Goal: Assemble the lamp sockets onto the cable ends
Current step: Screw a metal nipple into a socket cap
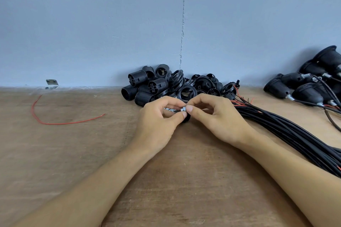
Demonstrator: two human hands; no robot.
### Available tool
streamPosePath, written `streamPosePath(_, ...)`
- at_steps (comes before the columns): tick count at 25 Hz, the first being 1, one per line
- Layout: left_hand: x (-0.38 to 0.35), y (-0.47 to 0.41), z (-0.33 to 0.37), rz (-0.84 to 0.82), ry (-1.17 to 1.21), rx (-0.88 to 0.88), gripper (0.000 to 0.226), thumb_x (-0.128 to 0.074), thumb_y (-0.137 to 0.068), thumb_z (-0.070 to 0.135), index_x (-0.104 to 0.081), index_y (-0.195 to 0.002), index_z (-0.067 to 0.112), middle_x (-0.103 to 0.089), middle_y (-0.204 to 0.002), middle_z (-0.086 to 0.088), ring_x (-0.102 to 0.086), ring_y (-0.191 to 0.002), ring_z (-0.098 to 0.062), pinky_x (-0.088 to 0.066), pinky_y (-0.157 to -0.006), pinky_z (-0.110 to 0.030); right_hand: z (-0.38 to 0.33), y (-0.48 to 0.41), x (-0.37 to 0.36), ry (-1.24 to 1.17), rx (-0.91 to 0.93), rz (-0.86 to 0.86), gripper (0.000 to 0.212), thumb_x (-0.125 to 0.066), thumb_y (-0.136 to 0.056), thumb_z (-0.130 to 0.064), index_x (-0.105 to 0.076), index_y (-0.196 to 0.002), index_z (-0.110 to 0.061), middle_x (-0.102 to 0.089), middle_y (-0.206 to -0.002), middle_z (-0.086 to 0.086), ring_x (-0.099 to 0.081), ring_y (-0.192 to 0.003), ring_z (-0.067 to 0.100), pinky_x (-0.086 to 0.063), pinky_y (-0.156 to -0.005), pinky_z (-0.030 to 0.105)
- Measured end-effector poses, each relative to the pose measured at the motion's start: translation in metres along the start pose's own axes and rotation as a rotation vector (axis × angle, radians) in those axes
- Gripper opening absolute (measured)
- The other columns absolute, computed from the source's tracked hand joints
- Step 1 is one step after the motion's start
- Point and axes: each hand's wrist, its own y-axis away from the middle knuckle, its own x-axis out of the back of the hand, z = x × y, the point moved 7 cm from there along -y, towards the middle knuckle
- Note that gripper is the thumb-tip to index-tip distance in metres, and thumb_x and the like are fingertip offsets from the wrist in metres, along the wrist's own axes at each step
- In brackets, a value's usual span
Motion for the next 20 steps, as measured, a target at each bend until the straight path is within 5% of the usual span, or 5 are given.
streamPosePath(8, -0.003, -0.003, -0.011, -0.034, -0.131, 0.056, 0.035, -0.082, -0.083, 0.015, -0.069, -0.101, 0.042, -0.069, -0.095, 0.015, -0.064, -0.068, -0.002, -0.05, -0.068, -0.017, 0.006, -0.002, 0.005, -0.054, -0.039, 0.025, 0.012, -0.065, -0.095, -0.035, -0.073, -0.089, -0.028, -0.073, -0.084, -0.012, -0.064, -0.076, 0.001, -0.05, -0.072, 0.018)
streamPosePath(11, -0.003, -0.004, -0.013, -0.021, -0.186, 0.057, 0.019, -0.081, -0.085, 0.021, -0.075, -0.098, 0.034, -0.068, -0.094, 0.017, -0.062, -0.069, -0.001, -0.049, -0.069, -0.017, 0.011, -0.002, 0.01, -0.098, -0.072, 0.063, 0.013, -0.066, -0.094, -0.038, -0.073, -0.089, -0.028, -0.073, -0.085, -0.003, -0.066, -0.082, 0.021, -0.054, -0.081, 0.04)
streamPosePath(14, 0.002, -0.005, -0.016, 0.044, -0.05, 0.1, 0.012, -0.079, -0.087, 0.017, -0.077, -0.089, 0.029, -0.073, -0.09, 0.011, -0.069, -0.073, -0.008, -0.055, -0.074, -0.027, 0.012, -0.002, 0.012, -0.123, -0.083, 0.093, 0.011, -0.068, -0.094, -0.034, -0.073, -0.089, -0.026, -0.071, -0.08, -0.005, -0.065, -0.084, 0.026, -0.053, -0.085, 0.052)
streamPosePath(20, 0.004, -0.008, -0.02, 0.048, 0.43, 0.224, 0.005, -0.068, -0.096, 0.004, -0.07, -0.1, 0.002, -0.077, -0.077, -0.002, -0.078, -0.085, -0.028, -0.063, -0.074, -0.031, 0.012, -0.003, 0.013, -0.147, -0.082, 0.114, 0.009, -0.069, -0.093, -0.031, -0.074, -0.091, -0.023, -0.069, -0.076, -0.01, -0.061, -0.076, 0.011, -0.054, -0.082, 0.046)
